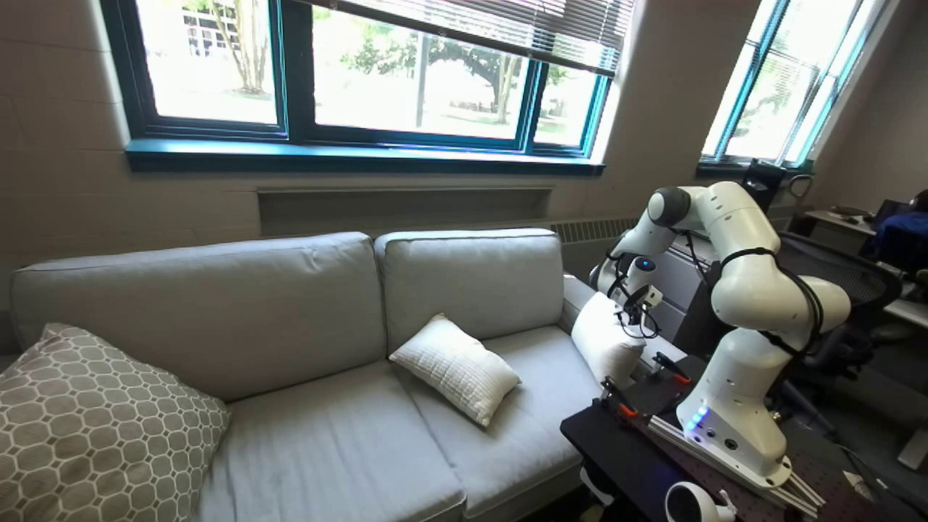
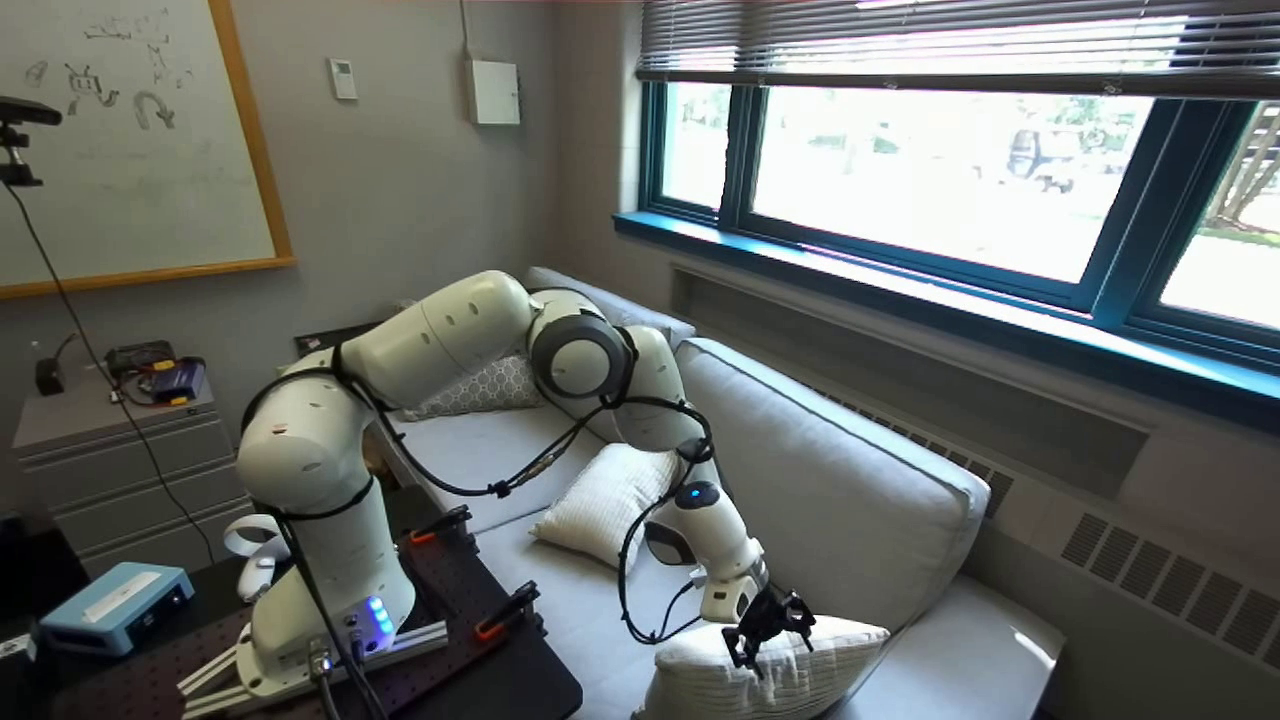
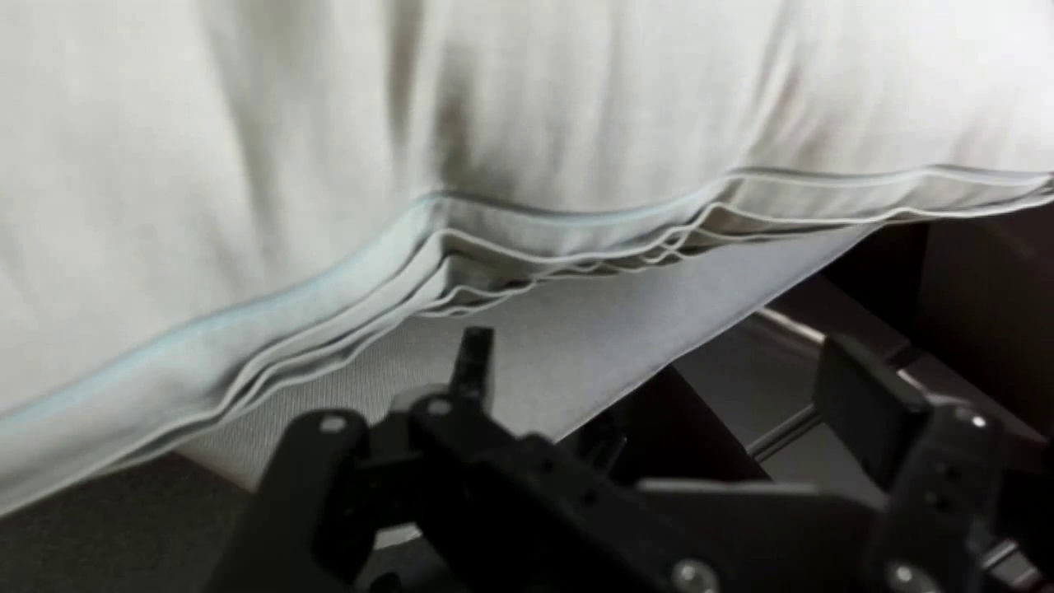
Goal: Arrange the cushions on the couch
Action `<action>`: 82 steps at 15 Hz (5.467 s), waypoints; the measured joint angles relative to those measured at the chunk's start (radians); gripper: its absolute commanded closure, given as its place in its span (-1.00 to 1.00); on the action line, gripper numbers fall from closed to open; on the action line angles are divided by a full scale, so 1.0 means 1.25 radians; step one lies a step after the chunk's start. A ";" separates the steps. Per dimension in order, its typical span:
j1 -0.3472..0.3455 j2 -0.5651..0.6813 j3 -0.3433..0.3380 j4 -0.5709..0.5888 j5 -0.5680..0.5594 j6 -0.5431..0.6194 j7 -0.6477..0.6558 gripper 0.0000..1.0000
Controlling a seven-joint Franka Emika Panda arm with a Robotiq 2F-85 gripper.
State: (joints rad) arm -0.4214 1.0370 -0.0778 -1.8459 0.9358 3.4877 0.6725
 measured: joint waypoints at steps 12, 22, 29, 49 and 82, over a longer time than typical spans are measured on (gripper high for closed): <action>0.033 -0.079 -0.075 -0.009 0.057 -0.023 0.201 -1.00; 0.043 -0.061 -0.143 0.024 0.119 -0.319 0.327 -1.00; -0.053 0.017 -0.256 0.169 0.044 -0.709 0.550 -1.00; -0.271 0.119 -0.108 0.498 0.081 -1.030 0.738 -1.00; -0.225 0.351 -0.056 0.860 -0.296 -0.879 1.452 -1.00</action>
State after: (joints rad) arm -0.7030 1.4759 -0.1480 -0.7709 0.5664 2.3893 2.4875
